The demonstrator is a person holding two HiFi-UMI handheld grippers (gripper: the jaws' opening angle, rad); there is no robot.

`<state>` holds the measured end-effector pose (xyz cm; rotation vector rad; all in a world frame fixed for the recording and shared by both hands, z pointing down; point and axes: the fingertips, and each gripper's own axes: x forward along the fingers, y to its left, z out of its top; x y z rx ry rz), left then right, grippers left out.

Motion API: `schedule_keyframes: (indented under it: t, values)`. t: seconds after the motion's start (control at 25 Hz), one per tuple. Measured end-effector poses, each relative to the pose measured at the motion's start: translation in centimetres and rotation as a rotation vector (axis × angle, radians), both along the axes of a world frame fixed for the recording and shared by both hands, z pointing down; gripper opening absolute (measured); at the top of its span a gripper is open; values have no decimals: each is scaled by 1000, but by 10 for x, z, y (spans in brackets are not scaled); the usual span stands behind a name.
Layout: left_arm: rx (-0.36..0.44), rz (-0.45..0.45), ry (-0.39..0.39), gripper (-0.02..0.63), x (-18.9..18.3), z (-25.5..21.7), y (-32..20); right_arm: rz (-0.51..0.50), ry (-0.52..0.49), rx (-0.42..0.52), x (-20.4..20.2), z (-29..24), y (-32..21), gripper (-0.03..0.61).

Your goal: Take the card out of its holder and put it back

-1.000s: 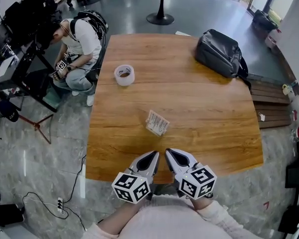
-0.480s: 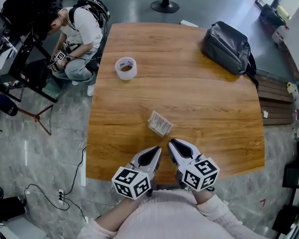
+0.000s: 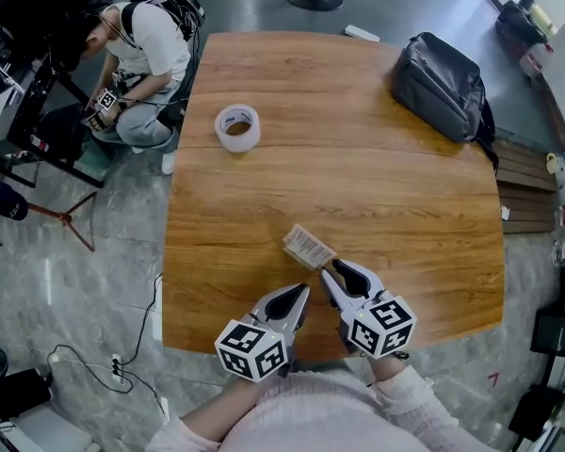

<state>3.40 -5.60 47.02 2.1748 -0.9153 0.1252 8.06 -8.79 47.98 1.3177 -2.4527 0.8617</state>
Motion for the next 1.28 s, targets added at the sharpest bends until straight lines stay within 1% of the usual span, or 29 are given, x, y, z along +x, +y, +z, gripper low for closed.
schedule_keyframes:
  t: [0.16,0.32,0.48,0.64,0.68,0.72,0.8,1.0,1.28]
  values:
    - [-30,1,13,8,2,8,-2,-46,31,14,-6,5,-14,108]
    - [-65,-11,27,8,2,17,0,-104,70,59,-12,3,-23,118]
    - [-97,-28,38,8,-1,25,0,-120,74,65,-16,5,-27,118]
    - [-117,-23,39,8,-3,31,2,-125,80,57,-19,12,-28,117]
    - [-123,-27,40,8,-4,32,2,-122,83,55,-19,13,-28,104]
    - [-128,-32,42,8,-5,33,2,-118,88,57,-18,14,-28,74]
    - [-133,-39,45,8,-7,34,1,-116,98,66,-17,14,-29,37]
    - [-134,-48,48,8,-9,33,3,-121,125,92,-20,12,-27,9]
    - [-130,-33,56,8,-6,30,10,-122,126,102,-20,9,-28,8]
